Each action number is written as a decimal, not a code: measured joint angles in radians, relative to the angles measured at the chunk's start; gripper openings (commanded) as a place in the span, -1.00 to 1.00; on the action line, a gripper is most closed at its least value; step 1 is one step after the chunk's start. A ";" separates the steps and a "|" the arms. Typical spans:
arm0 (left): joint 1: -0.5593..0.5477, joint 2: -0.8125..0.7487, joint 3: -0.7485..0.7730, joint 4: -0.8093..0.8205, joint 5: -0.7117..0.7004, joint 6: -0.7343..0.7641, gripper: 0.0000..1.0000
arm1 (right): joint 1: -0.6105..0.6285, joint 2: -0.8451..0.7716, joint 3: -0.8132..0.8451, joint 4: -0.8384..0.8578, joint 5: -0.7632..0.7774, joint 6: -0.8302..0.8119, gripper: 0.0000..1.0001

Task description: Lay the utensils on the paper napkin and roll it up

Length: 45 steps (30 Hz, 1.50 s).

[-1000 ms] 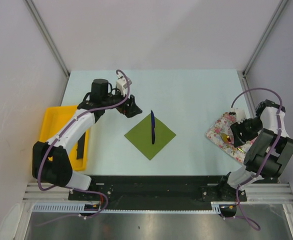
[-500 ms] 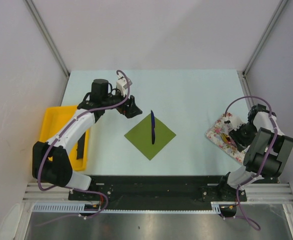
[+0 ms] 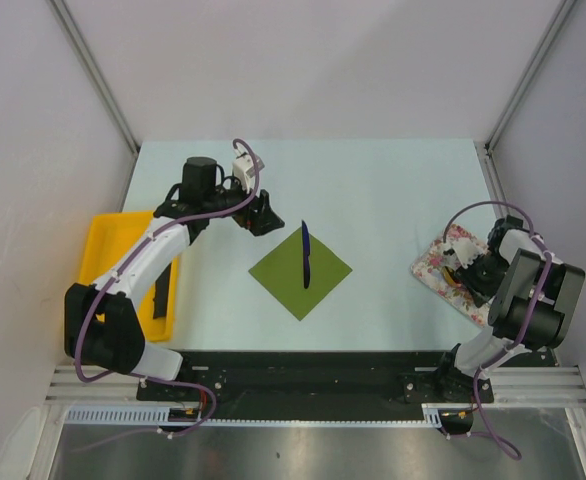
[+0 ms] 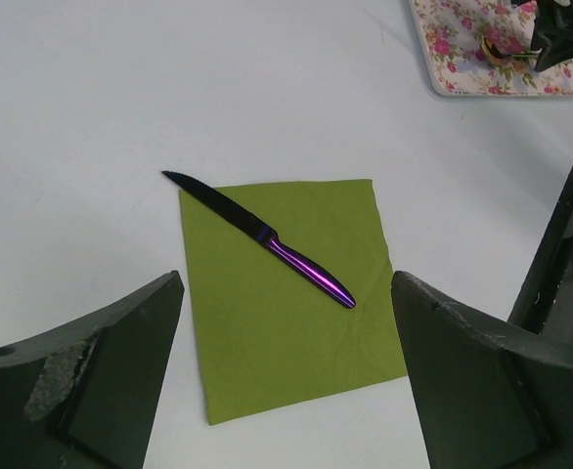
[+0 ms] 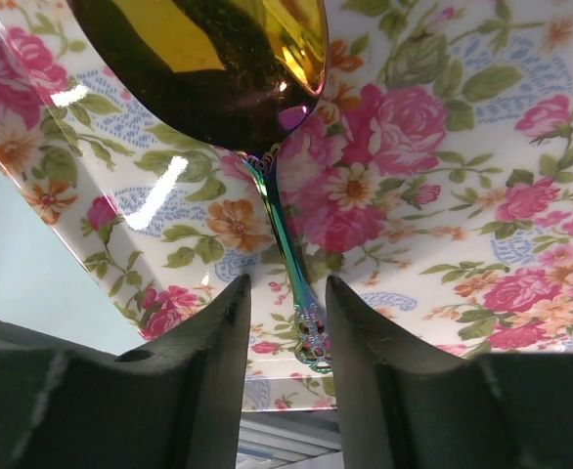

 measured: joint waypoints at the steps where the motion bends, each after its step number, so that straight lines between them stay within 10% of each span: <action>1: 0.000 0.000 0.000 0.000 0.000 0.000 0.85 | 0.001 0.000 -0.001 0.002 0.002 0.000 -0.38; 7: 0.000 0.000 -0.003 0.000 -0.001 0.007 0.82 | 0.015 0.000 -0.009 -0.004 0.009 0.005 -1.00; 24: 0.015 -0.003 -0.003 0.083 -0.012 -0.172 0.86 | 0.074 -0.082 0.320 -0.136 -0.171 0.253 -1.00; 45: 0.082 -0.100 -0.158 0.265 -0.180 -0.609 0.78 | 0.862 0.051 0.529 0.171 -0.246 1.194 -1.00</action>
